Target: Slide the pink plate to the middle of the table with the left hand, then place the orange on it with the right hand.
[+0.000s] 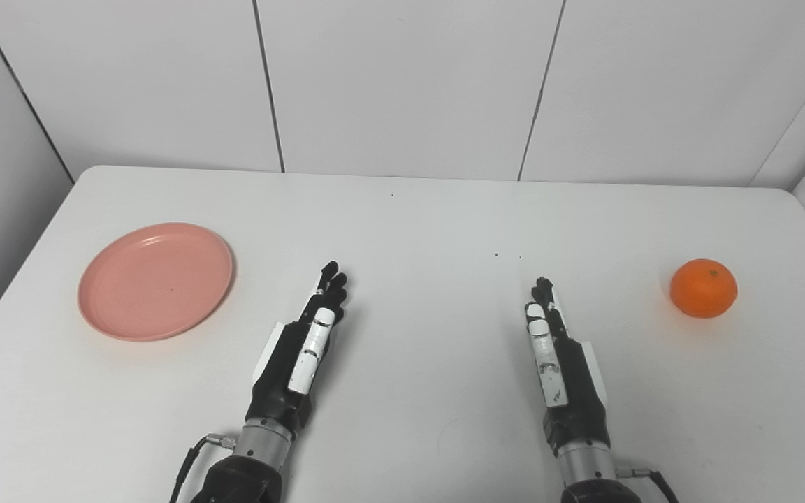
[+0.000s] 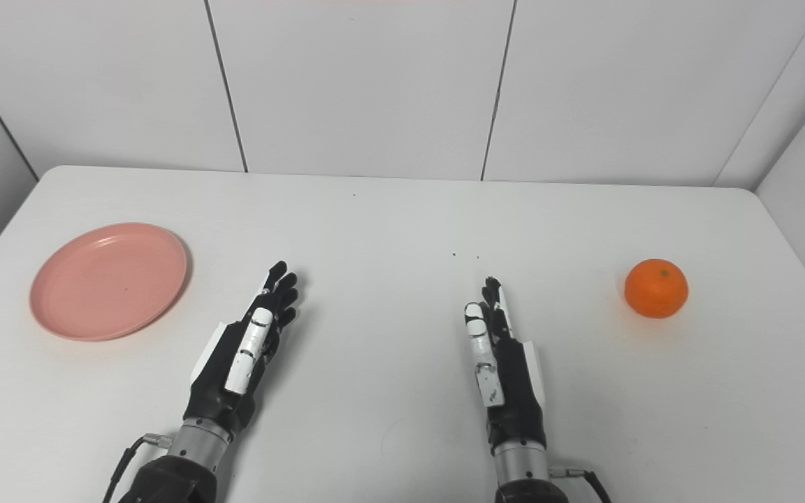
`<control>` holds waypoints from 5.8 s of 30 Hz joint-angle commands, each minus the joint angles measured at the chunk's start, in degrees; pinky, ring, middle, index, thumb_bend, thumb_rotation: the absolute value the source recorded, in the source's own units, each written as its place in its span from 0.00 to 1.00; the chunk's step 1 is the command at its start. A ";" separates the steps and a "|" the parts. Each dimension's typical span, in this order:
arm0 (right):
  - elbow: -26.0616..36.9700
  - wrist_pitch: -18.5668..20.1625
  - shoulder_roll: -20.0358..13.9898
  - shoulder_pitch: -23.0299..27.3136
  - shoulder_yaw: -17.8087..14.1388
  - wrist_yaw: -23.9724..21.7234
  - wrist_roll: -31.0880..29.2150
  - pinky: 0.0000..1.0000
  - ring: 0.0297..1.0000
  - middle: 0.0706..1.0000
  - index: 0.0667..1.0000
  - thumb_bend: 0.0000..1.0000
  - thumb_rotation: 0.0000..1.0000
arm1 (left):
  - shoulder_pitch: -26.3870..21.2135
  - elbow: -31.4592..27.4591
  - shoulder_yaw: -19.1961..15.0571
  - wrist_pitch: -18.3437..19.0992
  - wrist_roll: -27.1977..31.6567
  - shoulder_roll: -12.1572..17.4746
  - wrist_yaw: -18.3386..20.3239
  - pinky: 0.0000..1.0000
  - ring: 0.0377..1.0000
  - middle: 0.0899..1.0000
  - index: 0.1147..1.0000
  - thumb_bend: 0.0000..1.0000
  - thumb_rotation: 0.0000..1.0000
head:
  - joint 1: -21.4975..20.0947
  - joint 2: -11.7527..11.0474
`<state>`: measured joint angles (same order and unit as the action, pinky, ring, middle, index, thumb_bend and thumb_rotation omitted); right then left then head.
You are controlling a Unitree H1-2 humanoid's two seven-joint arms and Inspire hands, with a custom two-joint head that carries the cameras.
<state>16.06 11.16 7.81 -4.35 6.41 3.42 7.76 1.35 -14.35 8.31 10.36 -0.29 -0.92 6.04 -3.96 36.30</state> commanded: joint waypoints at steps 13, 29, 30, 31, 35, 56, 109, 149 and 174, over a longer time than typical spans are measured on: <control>1.12 -1.25 0.44 1.14 0.14 0.40 0.45 1.00 0.97 0.99 0.99 0.41 1.00 | -0.89 -1.15 0.30 -1.66 0.10 -0.59 -0.10 1.00 1.00 1.00 1.00 0.43 1.00 | 0.16 -0.40; 0.92 -1.53 0.35 1.10 0.15 0.42 0.52 0.99 0.97 0.99 0.99 0.41 1.00 | -0.89 -1.08 0.27 -1.48 0.37 -0.84 -0.16 1.00 1.00 1.00 1.00 0.42 1.00 | 0.24 -0.78; 0.93 -1.52 0.38 1.06 0.14 0.41 0.45 0.99 0.97 0.99 0.99 0.41 1.00 | -0.84 -1.13 0.33 -1.42 0.31 -0.77 -0.11 1.00 1.00 1.00 1.00 0.43 1.00 | 0.30 -0.81; 0.95 -1.51 0.41 1.04 0.13 0.40 0.40 1.00 0.97 0.99 0.99 0.41 1.00 | -0.81 -1.12 0.34 -1.46 0.29 -0.75 -0.09 1.00 1.00 1.00 1.00 0.43 1.00 | 0.30 -0.81; 0.88 -1.68 0.41 0.94 0.13 0.43 0.38 1.00 0.98 0.99 0.99 0.41 1.00 | -0.74 -0.86 0.34 -1.82 0.38 -0.84 -0.10 1.00 1.00 1.00 1.00 0.43 1.00 | 0.65 -1.25; -0.60 -4.87 -3.14 -0.25 -2.13 -1.98 -5.32 1.00 1.00 1.00 1.00 0.40 1.00 | 0.20 3.10 2.99 -4.42 -3.74 -4.19 -3.07 1.00 1.00 1.00 1.00 0.42 1.00 | 10.46 -6.97; -3.42 -8.82 -6.49 -0.05 -3.41 -4.68 -9.13 1.00 1.00 1.00 1.00 0.34 1.00 | -3.43 4.31 4.04 -3.75 -3.86 -5.13 -2.92 1.00 1.00 1.00 0.99 0.41 1.00 | 17.00 -10.00; -3.88 -8.34 -6.29 0.74 -3.43 -4.39 -8.70 1.00 1.00 1.00 1.00 0.31 1.00 | -15.26 -8.58 -10.78 9.58 6.83 4.56 -1.05 0.97 0.95 0.96 0.95 0.45 1.00 | 18.54 -10.51; -5.30 -9.50 -6.44 0.96 -4.39 -4.48 -10.06 1.00 0.99 1.00 1.00 0.33 1.00 | -21.88 -1.52 -23.40 7.57 14.78 11.80 -2.61 0.98 0.96 0.97 0.94 0.44 1.00 | 19.72 -11.47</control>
<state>10.70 3.11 1.45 -3.85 2.33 -1.16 -2.43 -18.27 -14.77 -14.59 20.59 13.52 9.57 3.38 15.91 24.79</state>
